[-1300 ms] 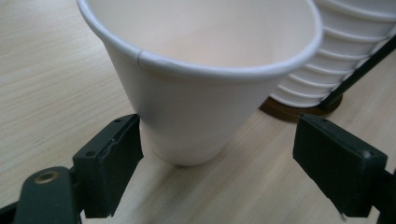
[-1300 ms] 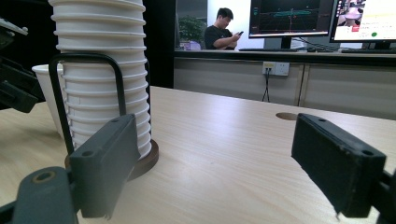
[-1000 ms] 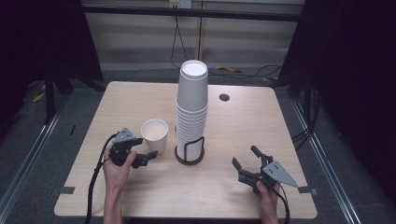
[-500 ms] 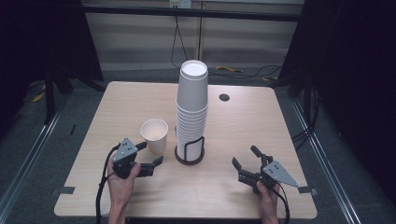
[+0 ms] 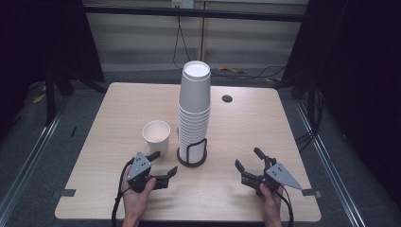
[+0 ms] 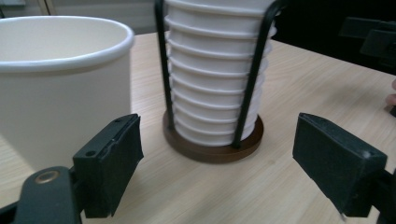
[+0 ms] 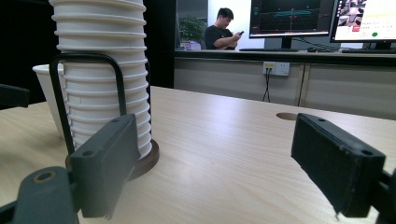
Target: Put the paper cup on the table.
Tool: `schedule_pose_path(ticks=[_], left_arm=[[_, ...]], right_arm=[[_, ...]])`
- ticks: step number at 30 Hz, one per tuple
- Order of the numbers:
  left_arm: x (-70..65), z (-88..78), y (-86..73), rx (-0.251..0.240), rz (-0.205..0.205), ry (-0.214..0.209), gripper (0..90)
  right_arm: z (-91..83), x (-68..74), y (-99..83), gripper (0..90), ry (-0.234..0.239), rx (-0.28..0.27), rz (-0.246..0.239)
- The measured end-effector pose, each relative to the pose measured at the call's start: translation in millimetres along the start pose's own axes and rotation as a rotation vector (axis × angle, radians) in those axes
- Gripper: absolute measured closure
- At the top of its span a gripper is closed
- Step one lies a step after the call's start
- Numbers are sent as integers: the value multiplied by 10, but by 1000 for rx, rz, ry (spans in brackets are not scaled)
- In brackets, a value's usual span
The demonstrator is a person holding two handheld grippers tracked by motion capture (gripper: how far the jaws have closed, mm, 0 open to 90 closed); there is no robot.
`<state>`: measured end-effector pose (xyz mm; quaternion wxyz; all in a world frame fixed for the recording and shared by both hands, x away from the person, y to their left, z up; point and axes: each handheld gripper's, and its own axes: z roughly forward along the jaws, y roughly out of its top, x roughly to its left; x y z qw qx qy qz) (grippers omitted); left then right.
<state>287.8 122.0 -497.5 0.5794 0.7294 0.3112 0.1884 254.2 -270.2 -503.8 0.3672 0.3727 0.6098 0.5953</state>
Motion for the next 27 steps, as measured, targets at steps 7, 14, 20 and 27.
schedule_pose_path(ticks=[7, 14, 20, 27], left_arm=[[-180, 74, -95, -48, 9, -24, 157], [-232, 52, -118, -99, 51, -40, 156], [-254, -91, -214, -254, 59, 0, 157], [-226, -105, -221, -269, 36, 36, 157]], right_arm=[[0, 0, 0, 148, 0, 0, 0], [-1, -2, 0, 152, 8, 0, 0], [-2, -1, -1, 150, 8, -1, 0], [6, 1, 9, 137, 4, 27, 0]])
